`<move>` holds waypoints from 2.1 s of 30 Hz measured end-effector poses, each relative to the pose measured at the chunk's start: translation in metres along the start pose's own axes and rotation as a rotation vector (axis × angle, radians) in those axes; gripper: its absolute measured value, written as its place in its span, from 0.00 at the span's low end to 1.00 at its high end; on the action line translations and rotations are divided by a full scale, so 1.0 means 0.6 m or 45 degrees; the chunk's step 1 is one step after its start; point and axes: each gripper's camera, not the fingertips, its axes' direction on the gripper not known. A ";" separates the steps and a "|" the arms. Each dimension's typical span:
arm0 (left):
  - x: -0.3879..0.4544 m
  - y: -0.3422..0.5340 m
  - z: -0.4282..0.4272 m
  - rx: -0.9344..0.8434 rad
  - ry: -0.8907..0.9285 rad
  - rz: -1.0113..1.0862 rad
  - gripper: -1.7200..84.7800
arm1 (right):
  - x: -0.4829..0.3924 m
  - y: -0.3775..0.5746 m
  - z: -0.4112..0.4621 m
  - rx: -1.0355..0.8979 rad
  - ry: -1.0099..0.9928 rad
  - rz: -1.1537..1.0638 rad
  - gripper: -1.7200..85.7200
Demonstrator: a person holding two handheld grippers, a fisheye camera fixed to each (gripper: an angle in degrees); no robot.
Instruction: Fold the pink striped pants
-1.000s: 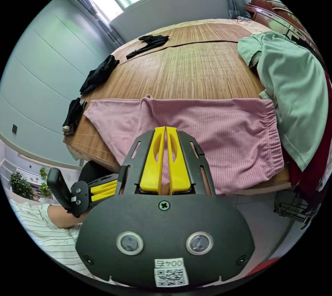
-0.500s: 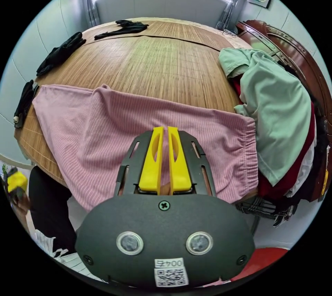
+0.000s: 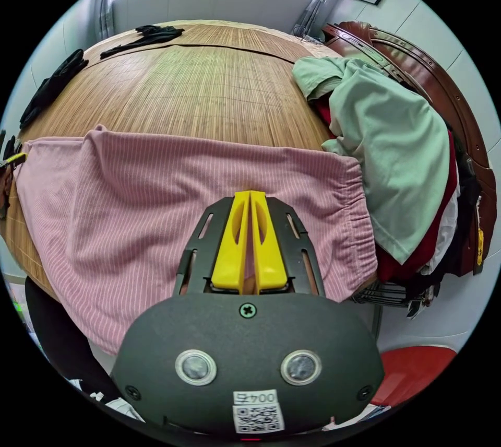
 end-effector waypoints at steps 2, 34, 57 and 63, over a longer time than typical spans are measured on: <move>-0.013 0.007 -0.002 -0.001 0.045 -0.069 0.02 | -0.009 -0.004 -0.002 0.005 0.016 -0.004 0.01; 0.267 0.076 -0.293 0.324 0.432 0.448 0.03 | 0.229 0.193 -0.095 0.294 -1.252 0.329 0.01; 0.518 -0.150 -0.229 0.010 0.309 1.205 0.07 | 0.333 0.230 -0.061 0.243 -1.289 0.155 0.13; 0.546 -0.168 -0.217 -0.015 0.243 1.301 0.07 | 0.274 0.214 -0.067 0.156 -1.061 0.030 0.11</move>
